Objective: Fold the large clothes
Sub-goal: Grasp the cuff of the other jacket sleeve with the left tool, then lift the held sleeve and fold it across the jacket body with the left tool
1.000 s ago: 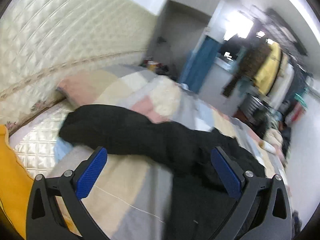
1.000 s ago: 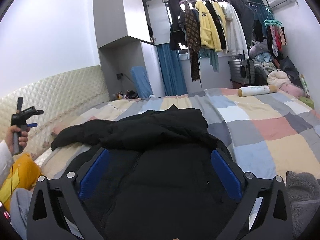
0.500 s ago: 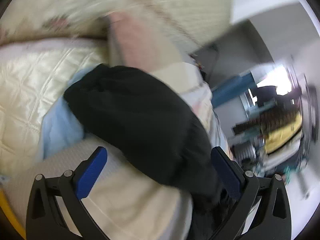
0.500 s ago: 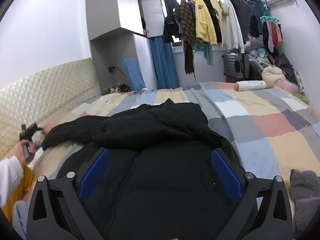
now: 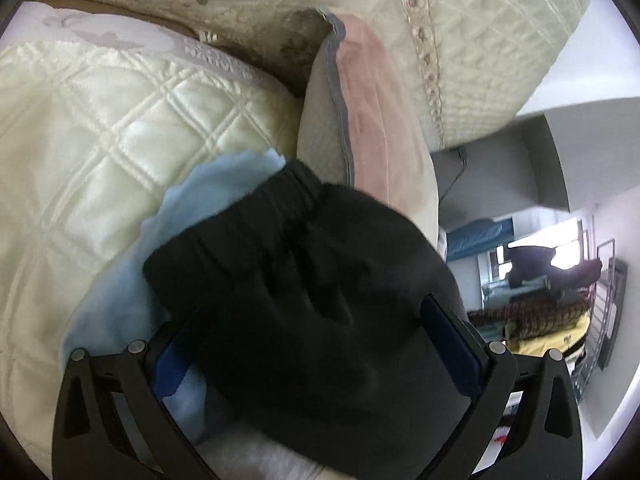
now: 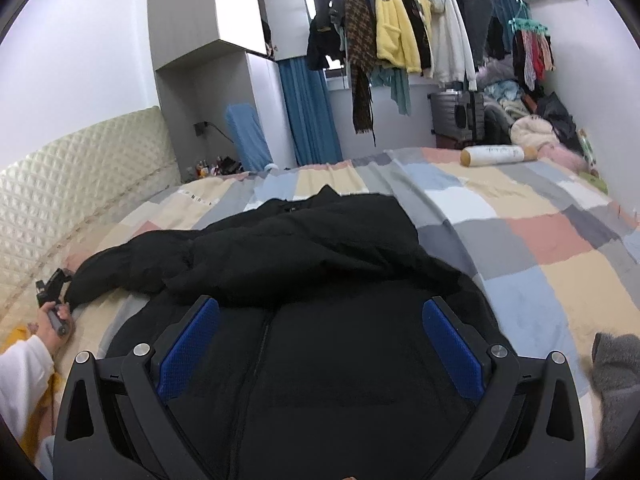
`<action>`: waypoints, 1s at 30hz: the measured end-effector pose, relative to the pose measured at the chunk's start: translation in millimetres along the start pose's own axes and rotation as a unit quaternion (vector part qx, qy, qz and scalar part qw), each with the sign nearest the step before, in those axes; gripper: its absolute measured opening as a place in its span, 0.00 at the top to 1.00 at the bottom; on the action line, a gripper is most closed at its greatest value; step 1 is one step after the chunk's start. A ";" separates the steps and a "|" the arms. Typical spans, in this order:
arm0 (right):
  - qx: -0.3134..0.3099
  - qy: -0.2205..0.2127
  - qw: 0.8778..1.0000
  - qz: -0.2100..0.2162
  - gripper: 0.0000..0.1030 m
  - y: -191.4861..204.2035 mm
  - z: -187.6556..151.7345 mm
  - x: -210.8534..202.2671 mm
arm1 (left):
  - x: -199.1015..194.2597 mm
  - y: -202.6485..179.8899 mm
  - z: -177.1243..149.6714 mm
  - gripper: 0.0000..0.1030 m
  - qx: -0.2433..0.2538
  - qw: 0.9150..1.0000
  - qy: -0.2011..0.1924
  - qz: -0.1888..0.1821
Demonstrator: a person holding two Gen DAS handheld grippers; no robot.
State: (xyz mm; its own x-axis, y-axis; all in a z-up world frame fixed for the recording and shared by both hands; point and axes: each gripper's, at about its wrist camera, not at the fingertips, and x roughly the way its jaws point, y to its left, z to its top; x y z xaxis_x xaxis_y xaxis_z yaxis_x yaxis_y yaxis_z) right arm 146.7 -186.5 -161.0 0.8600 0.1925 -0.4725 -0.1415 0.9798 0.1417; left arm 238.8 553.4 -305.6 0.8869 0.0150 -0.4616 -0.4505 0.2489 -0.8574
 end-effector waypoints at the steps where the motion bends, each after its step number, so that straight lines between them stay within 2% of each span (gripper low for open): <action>1: -0.005 -0.002 1.000 -0.002 0.01 2.3 0.0 -0.3 | 0.3 -0.9 0.8 0.10 -0.002 1.000 -0.005 0.002; 3: -0.009 0.001 1.000 -0.002 0.01 5.0 0.4 0.9 | 1.0 0.6 3.4 0.26 -0.008 1.000 -0.009 0.001; 5: -0.009 0.007 1.000 0.001 0.01 5.6 0.1 2.2 | 4.2 2.4 6.3 0.50 -0.011 1.000 -0.002 -0.007; 6: -0.009 0.007 1.000 0.002 0.01 5.0 0.5 2.6 | 1.7 1.5 7.0 0.56 -0.008 1.000 0.000 -0.007; 7: -0.008 0.006 1.000 0.003 0.01 4.2 0.2 1.0 | -1.2 -0.2 6.9 0.67 -0.002 1.000 -0.003 -0.002; 8: -0.007 0.004 1.000 0.003 0.01 3.4 0.6 -0.5 | -6.6 -3.8 7.4 0.74 0.008 1.000 -0.007 0.006; 11: -0.003 0.002 1.000 0.007 0.01 -0.5 0.5 -5.3 | -24.8 -23.9 10.2 0.84 0.044 0.998 -0.025 0.026; 14: -0.003 0.003 1.000 0.008 0.01 -2.0 -0.5 -8.5 | -43.3 -50.3 10.7 0.87 0.088 0.994 -0.045 0.050; 18: -0.011 0.001 1.000 0.008 0.01 -4.0 -0.7 -13.2 | -69.4 -79.1 11.7 0.89 0.120 0.987 -0.071 0.075; 21: -0.016 -0.004 1.000 0.015 0.01 -6.3 -1.2 -19.0 | -91.3 -105.8 4.7 0.90 0.161 0.978 -0.093 0.096; 25: -0.026 -0.002 0.999 0.026 0.01 -8.7 -3.5 -22.5 | -117.4 -162.7 -17.1 0.90 0.236 0.957 -0.123 0.116; 30: -0.032 0.000 0.999 0.044 0.01 -14.4 -6.9 -26.7 | -142.4 -218.9 -38.5 0.90 0.286 0.944 -0.121 0.111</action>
State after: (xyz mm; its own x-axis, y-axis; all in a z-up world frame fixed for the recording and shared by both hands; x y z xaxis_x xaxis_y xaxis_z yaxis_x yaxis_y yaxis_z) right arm 122.4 -205.5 -156.4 0.8434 0.2778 -0.4598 -0.2469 0.9606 0.1274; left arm 207.2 459.5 -60.9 0.8054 0.3328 -0.4904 -0.5611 0.6947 -0.4501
